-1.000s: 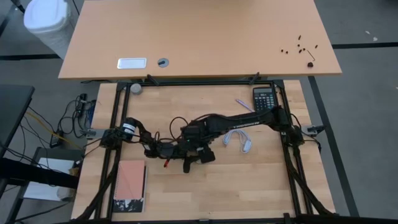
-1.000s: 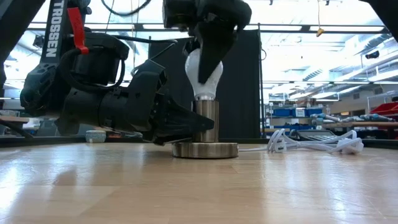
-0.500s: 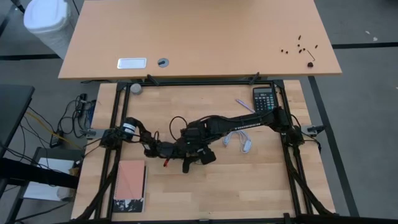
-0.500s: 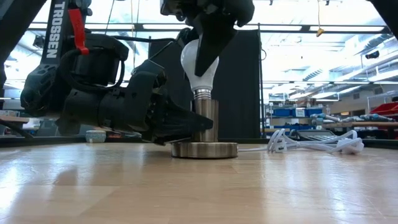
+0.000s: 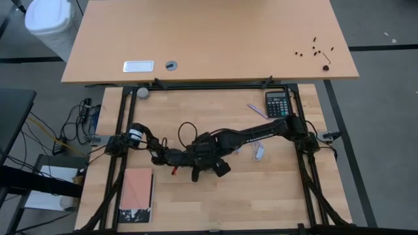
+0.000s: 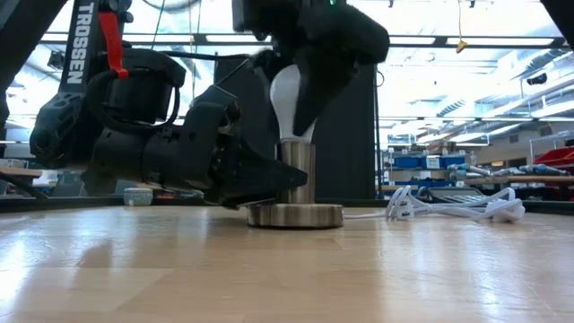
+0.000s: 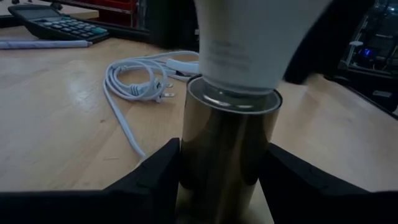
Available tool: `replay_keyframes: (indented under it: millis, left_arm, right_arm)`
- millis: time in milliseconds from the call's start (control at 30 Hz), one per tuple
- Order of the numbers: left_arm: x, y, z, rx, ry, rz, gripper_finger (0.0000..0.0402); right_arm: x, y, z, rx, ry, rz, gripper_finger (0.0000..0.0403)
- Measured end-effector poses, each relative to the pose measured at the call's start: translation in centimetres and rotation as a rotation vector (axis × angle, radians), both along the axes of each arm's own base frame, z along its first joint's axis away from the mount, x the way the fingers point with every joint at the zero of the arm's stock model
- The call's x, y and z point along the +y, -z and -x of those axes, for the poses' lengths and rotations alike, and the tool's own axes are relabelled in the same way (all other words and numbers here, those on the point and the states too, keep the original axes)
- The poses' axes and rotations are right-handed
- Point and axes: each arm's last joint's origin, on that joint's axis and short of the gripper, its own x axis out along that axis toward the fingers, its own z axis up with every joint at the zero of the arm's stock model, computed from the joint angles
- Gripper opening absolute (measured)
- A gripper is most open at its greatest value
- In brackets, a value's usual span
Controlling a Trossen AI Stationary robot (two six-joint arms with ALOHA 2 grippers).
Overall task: Screw lightbulb
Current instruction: Insert the lightbulb on the lamp
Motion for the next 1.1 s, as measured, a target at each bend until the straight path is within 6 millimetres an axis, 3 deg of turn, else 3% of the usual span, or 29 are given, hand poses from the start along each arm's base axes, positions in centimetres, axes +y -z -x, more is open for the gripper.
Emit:
replay_keyframes:
  millis: [367,667,933,1100]
  left_arm:
    - [-0.04,-0.01,0.01,-0.001,0.003,-0.003,0.0194]
    - [-0.03,0.0,0.01,0.0,0.001,-0.005,0.0194]
    - [-0.07,-0.01,0.01,-0.001,0.004,-0.004,0.0194]
    - [-0.06,-0.01,0.01,-0.001,0.001,-0.004,0.0194]
  right_arm:
    - [-0.06,-0.01,-0.12,-0.006,-0.043,-0.01,0.0284]
    - [-0.03,0.01,-0.06,0.004,-0.023,-0.052,0.0254]
    - [-0.29,0.03,-0.01,0.023,0.015,-0.117,0.0275]
    - [-0.33,0.03,-0.03,0.022,0.052,-0.128,0.0261]
